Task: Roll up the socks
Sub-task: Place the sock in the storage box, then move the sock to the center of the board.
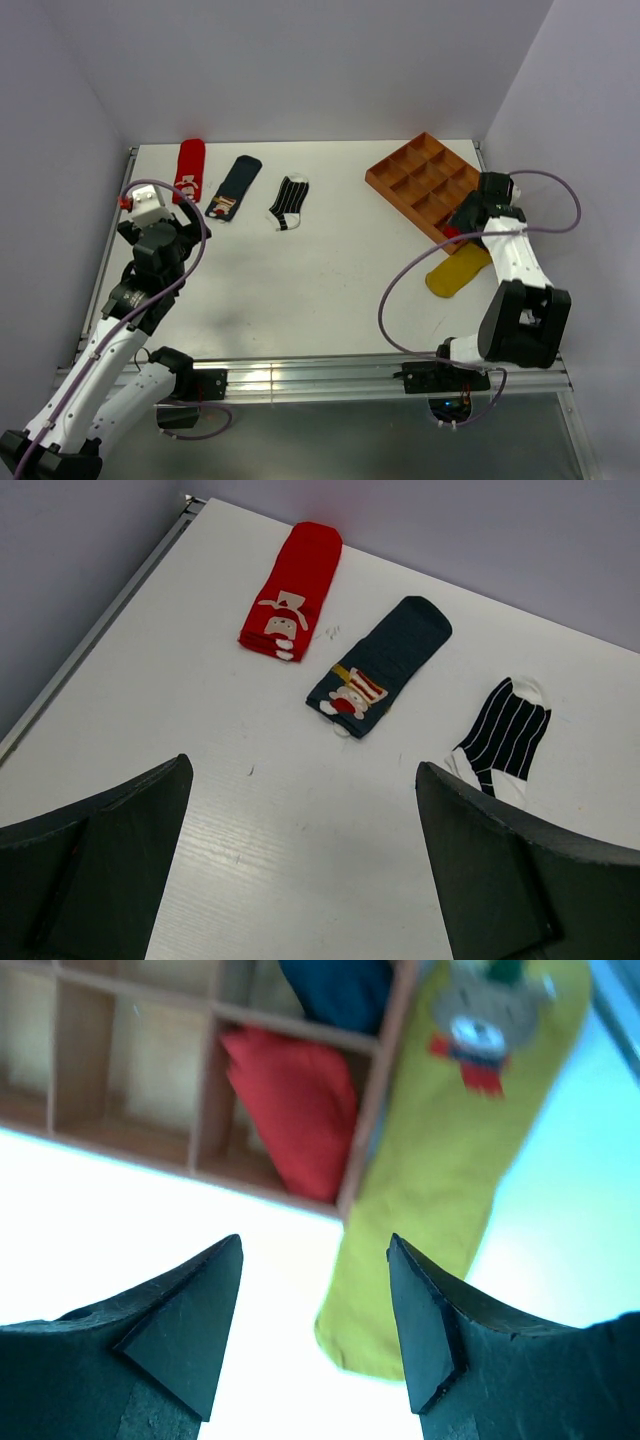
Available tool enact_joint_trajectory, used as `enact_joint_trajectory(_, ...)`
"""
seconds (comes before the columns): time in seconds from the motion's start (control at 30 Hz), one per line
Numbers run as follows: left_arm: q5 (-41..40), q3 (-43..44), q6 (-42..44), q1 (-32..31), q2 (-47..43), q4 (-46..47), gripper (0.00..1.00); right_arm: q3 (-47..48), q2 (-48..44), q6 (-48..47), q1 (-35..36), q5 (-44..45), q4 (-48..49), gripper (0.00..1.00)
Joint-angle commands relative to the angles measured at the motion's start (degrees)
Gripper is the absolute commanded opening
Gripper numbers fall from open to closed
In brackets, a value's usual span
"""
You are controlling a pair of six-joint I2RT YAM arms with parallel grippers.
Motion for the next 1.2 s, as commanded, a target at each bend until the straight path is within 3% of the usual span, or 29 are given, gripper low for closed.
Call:
enact_joint_trajectory(0.0,1.02,-0.13,0.49,-0.16,-1.37,0.89,1.0,-6.37,-7.84,4.91,2.38,1.71,1.44,0.68)
enact_joint_trajectory(0.23,1.73,0.13,0.23,-0.16,-2.52,0.63,0.99,-18.95,-11.91,8.08,14.86,3.21,2.15,0.68)
enact_joint_trajectory(0.63,1.55,-0.22,0.14,-0.16,-3.75,0.45,1.0,-20.81,-1.55,3.7,18.39,-0.99,5.05,0.67)
enact_joint_trajectory(0.83,1.46,-0.13,0.14,-0.16,-4.27,0.28,0.99,-16.68,3.74,2.64,24.1,-10.13,3.65,0.64)
enact_joint_trajectory(0.97,0.94,-0.66,0.4,-0.16,-5.24,0.63,1.0,-11.67,6.81,7.97,33.93,-19.17,4.78,0.64)
enact_joint_trajectory(1.17,0.67,-0.66,0.31,-0.07,-4.89,0.37,0.99,11.06,21.91,12.4,52.13,-22.1,9.97,0.64)
